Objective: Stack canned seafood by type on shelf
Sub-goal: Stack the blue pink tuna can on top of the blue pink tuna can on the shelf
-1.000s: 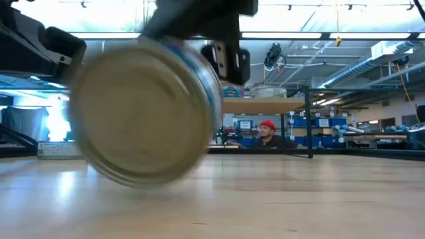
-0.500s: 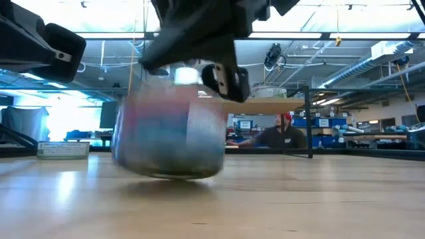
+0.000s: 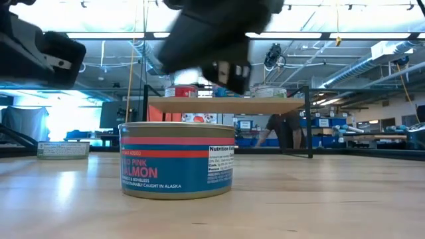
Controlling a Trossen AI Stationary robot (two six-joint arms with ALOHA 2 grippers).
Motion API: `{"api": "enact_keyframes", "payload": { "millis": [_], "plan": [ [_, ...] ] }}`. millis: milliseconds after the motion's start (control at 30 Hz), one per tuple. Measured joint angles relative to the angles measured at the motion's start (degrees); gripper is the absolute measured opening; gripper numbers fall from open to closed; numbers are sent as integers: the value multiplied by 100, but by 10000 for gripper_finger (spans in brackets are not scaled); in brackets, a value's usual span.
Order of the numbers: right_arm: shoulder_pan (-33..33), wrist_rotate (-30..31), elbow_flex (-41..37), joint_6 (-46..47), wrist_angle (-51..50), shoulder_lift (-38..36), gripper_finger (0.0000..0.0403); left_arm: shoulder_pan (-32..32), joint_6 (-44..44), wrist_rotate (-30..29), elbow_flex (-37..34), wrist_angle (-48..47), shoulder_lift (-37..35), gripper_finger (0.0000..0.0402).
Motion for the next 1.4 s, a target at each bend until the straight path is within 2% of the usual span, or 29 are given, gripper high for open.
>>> {"api": "enact_keyframes", "payload": {
  "millis": [167, 267, 467, 600, 700, 833, 967, 1067, 1167, 1333, 1400],
  "plan": [
    [472, 1471, 0, -620, -1018, 0, 48, 211, 91, -198, 127, 195, 487, 8],
    [782, 2154, 0, -929, -1204, 0, 37, 455, 337, -199, 170, 535, 744, 7],
    [1245, 2840, -19, -1346, -989, 28, 6, 1101, 471, 244, 129, 765, 827, 2],
    [1309, 2887, -240, -1366, -237, 37, 17, 1500, 716, 997, -29, 1416, 826, 2],
    [1313, 2810, -390, -1356, 257, 48, 25, 1752, 888, 1311, -166, 1745, 826, 1],
    [1301, 2632, -560, -1534, 756, 46, 28, 1991, 1041, 1357, -325, 1829, 826, 1],
    [1254, 2662, -597, -1612, 790, 46, 13, 2167, 989, 1397, -345, 1843, 826, 1],
    [1248, 2716, -597, -1754, 791, 46, 6, 2296, 1150, 1607, -357, 1879, 835, 1],
    [1299, 2711, -599, -1913, 773, 46, 9, 2484, 1179, 1856, -461, 2323, 946, 1],
    [1318, 2611, -584, -1919, 1203, 448, 6, 2658, 1177, 2061, -533, 2813, 1291, 1],
    [1314, 2654, -532, -1905, 1069, 638, 5, 2692, 1159, 2060, -531, 2892, 1484, 1]
  ]
}}
